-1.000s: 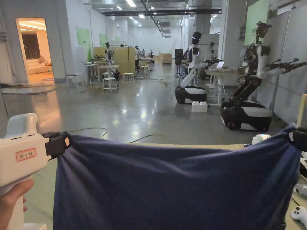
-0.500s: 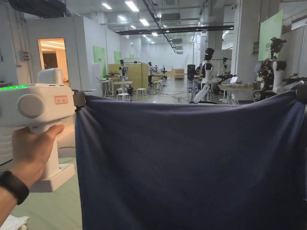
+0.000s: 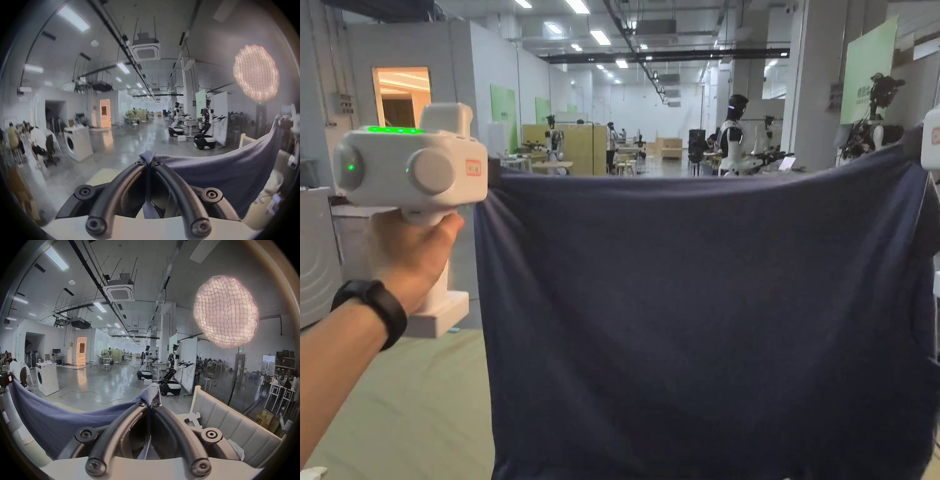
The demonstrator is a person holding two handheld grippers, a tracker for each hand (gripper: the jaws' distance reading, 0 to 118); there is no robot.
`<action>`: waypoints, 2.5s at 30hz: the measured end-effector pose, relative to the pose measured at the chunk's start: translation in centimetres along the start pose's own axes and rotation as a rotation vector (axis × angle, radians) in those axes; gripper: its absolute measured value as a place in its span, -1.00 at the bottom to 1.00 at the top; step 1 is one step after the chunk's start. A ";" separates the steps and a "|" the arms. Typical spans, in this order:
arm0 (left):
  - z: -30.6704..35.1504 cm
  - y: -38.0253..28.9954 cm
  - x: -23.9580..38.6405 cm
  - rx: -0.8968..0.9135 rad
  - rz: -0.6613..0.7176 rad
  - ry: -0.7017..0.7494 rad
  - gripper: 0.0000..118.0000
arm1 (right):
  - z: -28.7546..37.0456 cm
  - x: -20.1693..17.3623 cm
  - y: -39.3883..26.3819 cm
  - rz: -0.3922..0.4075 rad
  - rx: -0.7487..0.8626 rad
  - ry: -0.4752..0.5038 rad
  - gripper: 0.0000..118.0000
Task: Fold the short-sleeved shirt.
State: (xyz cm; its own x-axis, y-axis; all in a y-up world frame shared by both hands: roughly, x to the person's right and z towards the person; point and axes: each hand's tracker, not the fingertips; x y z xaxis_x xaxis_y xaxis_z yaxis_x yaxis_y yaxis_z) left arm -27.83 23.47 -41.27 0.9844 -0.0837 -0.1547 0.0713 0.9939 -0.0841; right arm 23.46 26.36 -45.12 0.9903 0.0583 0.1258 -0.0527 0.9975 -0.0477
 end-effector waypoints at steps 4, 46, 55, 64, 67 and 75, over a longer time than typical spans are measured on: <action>-2.7 0.8 0.7 0.011 0.032 0.014 -0.92 | -2.9 -1.1 0.7 0.038 -0.002 -0.024 -0.96; 21.0 -42.0 -0.1 -0.510 0.257 -0.206 -0.92 | 23.6 5.1 -41.8 -0.054 -0.482 0.193 -0.96; 25.7 -45.3 -2.9 -0.595 0.185 -0.218 -0.92 | 29.2 6.5 -48.3 -0.035 -0.656 0.138 -0.96; 25.5 -48.2 -3.8 -0.717 0.250 -0.252 0.85 | 30.0 6.1 -51.0 0.032 -0.760 0.165 0.15; 26.7 -45.8 -4.1 -0.633 0.258 -0.184 0.84 | 30.6 6.7 -49.1 -0.039 -0.704 0.150 0.14; 33.9 -34.2 -0.1 -0.178 0.099 -0.100 0.84 | 36.0 3.4 -38.1 -0.037 -0.199 0.013 0.14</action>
State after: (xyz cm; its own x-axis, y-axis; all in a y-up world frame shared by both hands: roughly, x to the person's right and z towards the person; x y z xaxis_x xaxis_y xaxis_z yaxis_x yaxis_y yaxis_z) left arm -24.90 -8.11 -5.03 0.9968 0.0300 -0.0736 -0.0473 0.9678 -0.2473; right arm 24.19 -10.00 -7.18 0.9927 0.0195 0.1187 0.0094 0.9712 -0.2382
